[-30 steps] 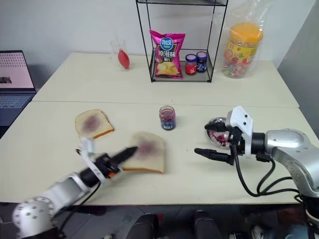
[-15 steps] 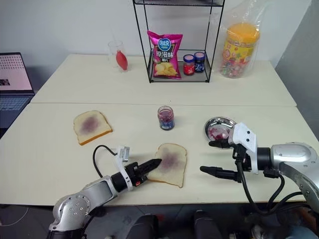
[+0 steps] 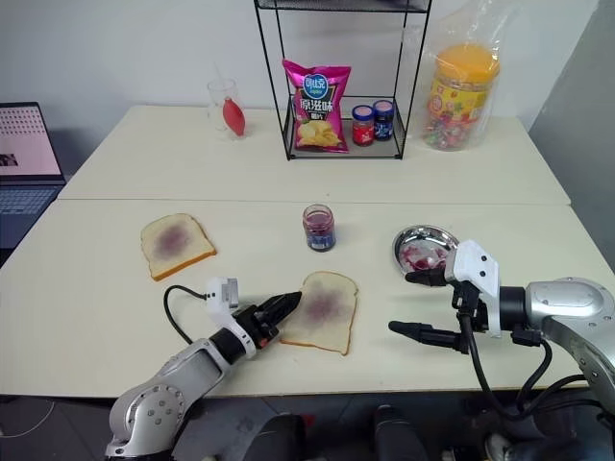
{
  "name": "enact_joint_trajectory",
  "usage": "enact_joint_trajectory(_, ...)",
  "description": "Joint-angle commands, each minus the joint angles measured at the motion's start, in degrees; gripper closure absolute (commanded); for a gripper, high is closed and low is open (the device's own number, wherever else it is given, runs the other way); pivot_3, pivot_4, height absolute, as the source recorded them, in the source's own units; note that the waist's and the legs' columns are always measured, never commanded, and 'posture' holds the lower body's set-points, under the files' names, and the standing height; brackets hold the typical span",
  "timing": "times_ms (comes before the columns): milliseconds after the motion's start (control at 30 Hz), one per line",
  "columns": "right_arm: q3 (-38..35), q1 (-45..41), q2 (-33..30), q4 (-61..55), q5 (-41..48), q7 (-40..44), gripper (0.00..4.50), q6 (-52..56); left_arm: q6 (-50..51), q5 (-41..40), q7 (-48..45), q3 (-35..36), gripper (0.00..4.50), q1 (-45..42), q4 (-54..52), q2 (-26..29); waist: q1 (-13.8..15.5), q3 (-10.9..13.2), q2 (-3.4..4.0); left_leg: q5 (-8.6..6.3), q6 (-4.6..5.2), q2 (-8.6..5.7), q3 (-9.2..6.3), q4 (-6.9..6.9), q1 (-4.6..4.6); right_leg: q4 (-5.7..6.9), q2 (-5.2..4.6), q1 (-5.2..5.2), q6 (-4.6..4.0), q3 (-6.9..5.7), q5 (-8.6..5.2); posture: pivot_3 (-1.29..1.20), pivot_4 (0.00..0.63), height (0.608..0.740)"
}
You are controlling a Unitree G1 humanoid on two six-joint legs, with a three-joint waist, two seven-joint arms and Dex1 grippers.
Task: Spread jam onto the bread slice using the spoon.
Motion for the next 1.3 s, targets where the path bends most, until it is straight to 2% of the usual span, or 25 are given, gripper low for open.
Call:
enact_joint_trajectory(33, -1.6, -0.1, -0.6, -0.4, -0.3, 0.7, 0.00, -1.6, -0.8, 1.8, 0.5, 0.1, 1.41, 1.5, -1.9, 0.4, 0.0, 0.0, 0.00, 0.00, 0.00, 0.00, 0.01, 0.00, 0.00, 0.00, 0.00, 0.00, 0.00, 0.00, 0.00, 0.00, 0.150, 0.740)
enact_joint_trajectory(100, -2.3, 0.4, -0.5, -0.5, -0.3, 0.3, 0.00, -2.0, -1.5, 3.9, -0.2, 0.7, 0.97, 3.4, -4.9, 3.1, -0.1, 0.0, 0.00, 0.00, 0.00, 0.00, 0.01, 0.00, 0.00, -0.01, 0.00, 0.00, 0.00, 0.00, 0.00, 0.00, 0.150, 0.740)
enact_joint_trajectory(233, -4.8, 1.9, 1.5, -0.7, -0.2, -2.8, 0.00, -2.4, -10.0, 13.7, -5.0, 2.7, 0.13, 5.6, -7.8, 12.1, -0.1, 0.0, 0.00, 0.00, 0.00, 0.04, -0.01, -0.11, 0.02, 0.01, 0.03, -0.04, -0.09, -0.01, -0.05, 0.00, 0.150, 0.740)
enact_joint_trajectory(267, -5.1, 2.1, 1.9, -0.8, -0.2, -3.4, 0.00, -2.5, -11.5, 14.9, -5.5, 3.0, 0.05, 5.6, -7.6, 13.1, 0.0, 0.0, 0.00, 0.00, 0.00, 0.05, -0.04, -0.11, 0.03, 0.01, 0.04, -0.05, -0.13, -0.03, -0.08, 0.00, 0.150, 0.740)
enact_joint_trajectory(367, -6.5, 3.4, 3.5, -1.1, -0.3, -5.2, 0.00, -3.1, -15.3, 18.4, -10.0, 2.1, 0.05, 4.9, -8.3, 17.5, 0.1, 0.0, 0.01, 0.00, -0.01, -0.01, 0.01, -0.10, 0.01, -0.03, -0.04, -0.05, -0.16, 0.00, -0.09, 0.00, 0.150, 0.740)
enact_joint_trajectory(467, -9.2, 7.7, 6.6, -2.1, -2.2, -8.6, 0.00, -5.7, -17.1, 18.4, -23.3, 0.6, 0.05, 3.1, -13.0, 28.1, 0.4, 0.1, -0.11, -0.01, -0.01, -0.03, -0.03, -0.05, -0.18, -0.24, -0.07, -0.06, -0.13, -0.06, -0.08, 0.00, 0.150, 0.740)
enact_joint_trajectory(533, -10.8, 10.1, 8.7, -2.4, -3.7, -10.4, 0.00, -8.4, -17.7, 18.4, -29.0, 0.6, 0.05, 2.5, -14.2, 33.1, 0.5, 0.1, -0.16, -0.02, -0.02, -0.03, 0.00, -0.07, -0.28, -0.36, -0.09, -0.10, -0.09, -0.04, -0.06, 0.00, 0.150, 0.740)
enact_joint_trajectory(700, -14.6, 13.8, 12.8, -2.6, -6.3, -15.4, 0.00, -11.4, -16.4, 15.7, -35.1, 1.2, 0.05, -4.0, -13.5, 38.6, 0.2, 0.1, 0.24, -0.06, -0.07, -0.03, 0.03, -0.13, -0.41, -0.54, -0.12, -0.16, 0.04, -0.07, 0.01, 0.00, 0.150, 0.740)
enact_joint_trajectory(800, -17.1, 14.6, 16.7, -2.2, -5.9, -19.0, 0.00, -12.3, -15.2, 14.6, -38.5, -0.7, 0.05, -9.0, -13.6, 39.9, 0.1, 0.1, 0.23, -0.06, -0.07, 0.06, -0.08, -0.12, -0.41, -0.52, 0.00, -0.16, 0.06, -0.12, 0.02, 0.00, 0.150, 0.740)
enact_joint_trajectory(933, -19.9, 13.3, 23.5, -0.1, -5.9, -27.7, 0.00, -12.0, -13.3, 13.1, -39.6, -5.5, 0.05, -19.1, -13.0, 37.0, 0.0, 0.1, 0.24, -0.06, -0.07, 0.03, -0.06, -0.07, -0.39, -0.43, 0.00, -0.14, 0.09, -0.09, 0.04, 0.00, 0.150, 0.740)
enact_joint_trajectory(1100, -20.7, 9.0, 29.2, 3.8, -5.6, -36.6, 0.00, -10.8, -11.6, 13.7, -39.8, -10.1, 0.05, -26.4, -11.6, 33.3, -0.2, 0.1, 0.24, -0.05, -0.06, 0.02, -0.03, 0.00, -0.37, -0.32, 0.01, -0.14, 0.34, -0.04, 0.18, 0.00, 0.150, 0.740)
enact_joint_trajectory(1200, -20.0, 5.8, 31.9, 9.1, -5.4, -40.5, 0.00, -9.3, -11.9, 15.8, -41.2, -13.7, 0.05, -29.3, -10.3, 31.8, -0.2, 0.1, 0.23, -0.05, -0.06, 0.03, -0.06, -0.06, -0.32, -0.22, 0.03, -0.15, 0.33, -0.07, 0.17, 0.00, 0.150, 0.740)
enact_joint_trajectory(1300, -21.2, -0.1, 34.3, 19.7, -1.5, -41.4, 0.00, -6.8, -13.3, 19.3, -41.4, -17.5, 0.05, -30.9, -9.0, 30.0, -0.3, 0.1, 0.25, -0.05, -0.06, 0.04, -0.07, -0.04, -0.29, -0.14, 0.07, -0.15, 0.33, -0.05, 0.17, 0.00, 0.150, 0.740)
